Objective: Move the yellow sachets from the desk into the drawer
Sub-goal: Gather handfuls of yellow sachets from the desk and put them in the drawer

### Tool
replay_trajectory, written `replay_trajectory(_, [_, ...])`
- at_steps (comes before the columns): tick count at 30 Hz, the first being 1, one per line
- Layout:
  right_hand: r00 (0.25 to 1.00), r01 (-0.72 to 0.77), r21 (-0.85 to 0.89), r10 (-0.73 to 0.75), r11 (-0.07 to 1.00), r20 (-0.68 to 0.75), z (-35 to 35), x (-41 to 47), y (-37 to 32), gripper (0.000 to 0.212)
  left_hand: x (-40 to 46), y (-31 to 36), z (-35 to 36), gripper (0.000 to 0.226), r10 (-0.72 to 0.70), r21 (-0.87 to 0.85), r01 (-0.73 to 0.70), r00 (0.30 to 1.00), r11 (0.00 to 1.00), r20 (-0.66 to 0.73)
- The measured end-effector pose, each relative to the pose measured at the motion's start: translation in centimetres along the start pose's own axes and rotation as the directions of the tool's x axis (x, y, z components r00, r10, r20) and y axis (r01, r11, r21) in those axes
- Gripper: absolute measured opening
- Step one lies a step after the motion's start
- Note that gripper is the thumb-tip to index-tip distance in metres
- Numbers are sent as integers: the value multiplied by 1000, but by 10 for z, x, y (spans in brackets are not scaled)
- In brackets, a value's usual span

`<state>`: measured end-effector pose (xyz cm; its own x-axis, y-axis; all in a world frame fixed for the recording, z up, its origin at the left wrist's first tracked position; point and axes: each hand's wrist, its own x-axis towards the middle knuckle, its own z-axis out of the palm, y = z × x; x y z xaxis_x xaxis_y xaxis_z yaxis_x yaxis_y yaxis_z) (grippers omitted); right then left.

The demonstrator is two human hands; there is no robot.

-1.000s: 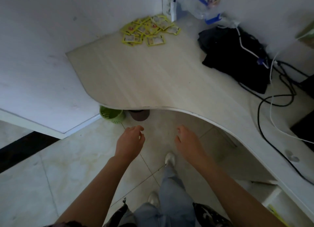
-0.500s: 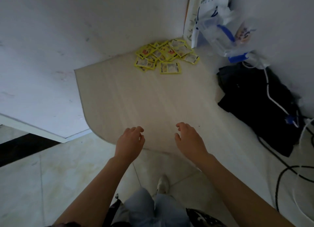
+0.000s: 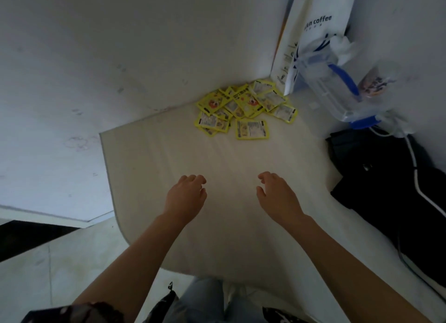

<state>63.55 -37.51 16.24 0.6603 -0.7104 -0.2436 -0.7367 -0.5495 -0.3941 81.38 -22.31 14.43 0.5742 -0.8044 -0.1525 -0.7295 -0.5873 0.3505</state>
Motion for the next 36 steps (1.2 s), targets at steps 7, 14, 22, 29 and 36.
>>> replay_trajectory(7, [999,-17,-29,16,999,-29,-14,68,-15,34,79,-19,-26,28,79,62,-83,995,995,59])
replay_trajectory(14, [1000,5,-93,-7,996,-24,-34,131,-13,31,145,-19,-42,29,87,115,-96,993,989,79])
replay_trajectory(22, [997,61,-165,-53,984,53,-48,202,-3,30,214,-3,-38,29,59,147,-69,996,987,73])
replay_trajectory(29, [991,89,-203,-65,975,120,-39,247,10,33,278,3,-34,34,-27,47,25,999,999,32])
replay_trajectory(36, [982,74,-228,-32,971,185,-23,267,17,53,322,9,-26,41,-135,-11,136,989,991,54])
